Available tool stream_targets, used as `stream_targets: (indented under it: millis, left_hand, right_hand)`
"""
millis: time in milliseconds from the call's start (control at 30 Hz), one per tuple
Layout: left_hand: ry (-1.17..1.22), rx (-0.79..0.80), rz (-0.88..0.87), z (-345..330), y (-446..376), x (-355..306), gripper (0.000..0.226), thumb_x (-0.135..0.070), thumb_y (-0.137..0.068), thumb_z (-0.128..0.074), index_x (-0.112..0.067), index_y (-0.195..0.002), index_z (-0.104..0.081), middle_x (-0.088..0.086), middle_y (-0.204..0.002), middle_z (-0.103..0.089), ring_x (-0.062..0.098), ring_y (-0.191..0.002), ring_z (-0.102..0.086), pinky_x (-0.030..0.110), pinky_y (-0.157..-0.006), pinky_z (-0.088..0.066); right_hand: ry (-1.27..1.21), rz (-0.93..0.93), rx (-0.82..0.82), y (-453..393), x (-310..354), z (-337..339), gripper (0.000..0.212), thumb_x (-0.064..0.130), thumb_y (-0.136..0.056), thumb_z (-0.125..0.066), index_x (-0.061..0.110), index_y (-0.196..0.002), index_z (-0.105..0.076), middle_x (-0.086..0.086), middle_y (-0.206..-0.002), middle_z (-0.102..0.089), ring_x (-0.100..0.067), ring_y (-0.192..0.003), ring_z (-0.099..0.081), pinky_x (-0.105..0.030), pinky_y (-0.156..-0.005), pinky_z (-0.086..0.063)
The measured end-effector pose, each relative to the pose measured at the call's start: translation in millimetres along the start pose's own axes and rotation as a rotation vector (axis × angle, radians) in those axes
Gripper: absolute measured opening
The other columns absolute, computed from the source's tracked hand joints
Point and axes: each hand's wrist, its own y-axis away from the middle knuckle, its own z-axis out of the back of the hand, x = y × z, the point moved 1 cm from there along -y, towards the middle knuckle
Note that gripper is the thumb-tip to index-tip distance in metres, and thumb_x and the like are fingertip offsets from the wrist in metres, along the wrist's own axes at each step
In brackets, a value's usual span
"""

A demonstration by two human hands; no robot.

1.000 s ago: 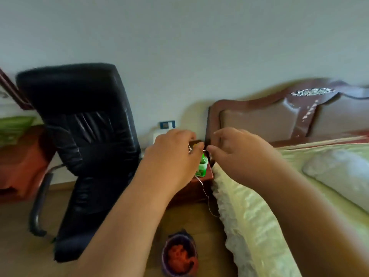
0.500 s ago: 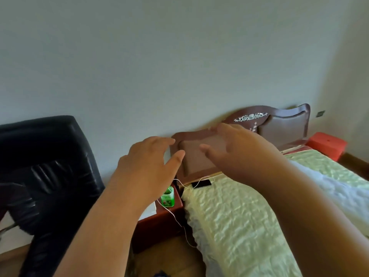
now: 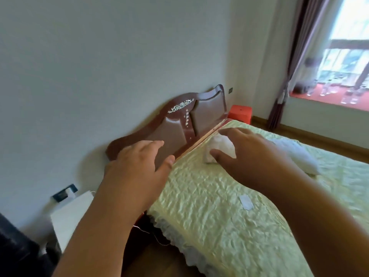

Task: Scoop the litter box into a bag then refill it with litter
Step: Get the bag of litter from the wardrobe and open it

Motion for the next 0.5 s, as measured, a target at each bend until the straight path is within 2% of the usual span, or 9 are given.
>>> stream_targets:
  millis: [167, 333, 500]
  left_hand:
    - [0.032, 0.083, -0.209, -13.2, -6.7, -14.6, 0.059, -0.063, -0.098, -0.037, -0.040, -0.153, -0.038, -0.018, -0.159, -0.037, 0.013, -0.147, -0.032, 0.046, -0.116, -0.035]
    - [0.045, 0.217, -0.437, -40.4, 5.8, -58.8, 0.066, -0.067, -0.097, -0.033, -0.040, -0.157, -0.029, -0.012, -0.167, -0.020, 0.017, -0.153, -0.018, 0.051, -0.120, -0.025]
    - [0.116, 0.321, -0.716, -59.3, 48.3, -136.5, 0.069, -0.070, -0.092, -0.031, -0.042, -0.155, -0.032, -0.012, -0.167, -0.022, 0.021, -0.153, -0.021, 0.057, -0.119, -0.025]
  right_hand:
    - [0.056, -0.222, -0.089, 45.6, -15.0, 1.7, 0.069, 0.069, -0.092, -0.043, 0.038, -0.153, -0.029, 0.013, -0.161, -0.031, -0.018, -0.146, -0.035, -0.044, -0.115, -0.034]
    - [0.063, -0.461, -0.211, 121.9, -38.3, 0.9, 0.069, 0.064, -0.093, -0.049, 0.038, -0.154, -0.029, 0.012, -0.164, -0.024, -0.016, -0.153, -0.019, -0.045, -0.121, -0.027]
    - [0.129, -0.753, -0.315, 219.1, -63.7, 24.0, 0.072, 0.066, -0.091, -0.052, 0.037, -0.154, -0.032, 0.010, -0.163, -0.027, -0.016, -0.152, -0.022, -0.045, -0.120, -0.028]
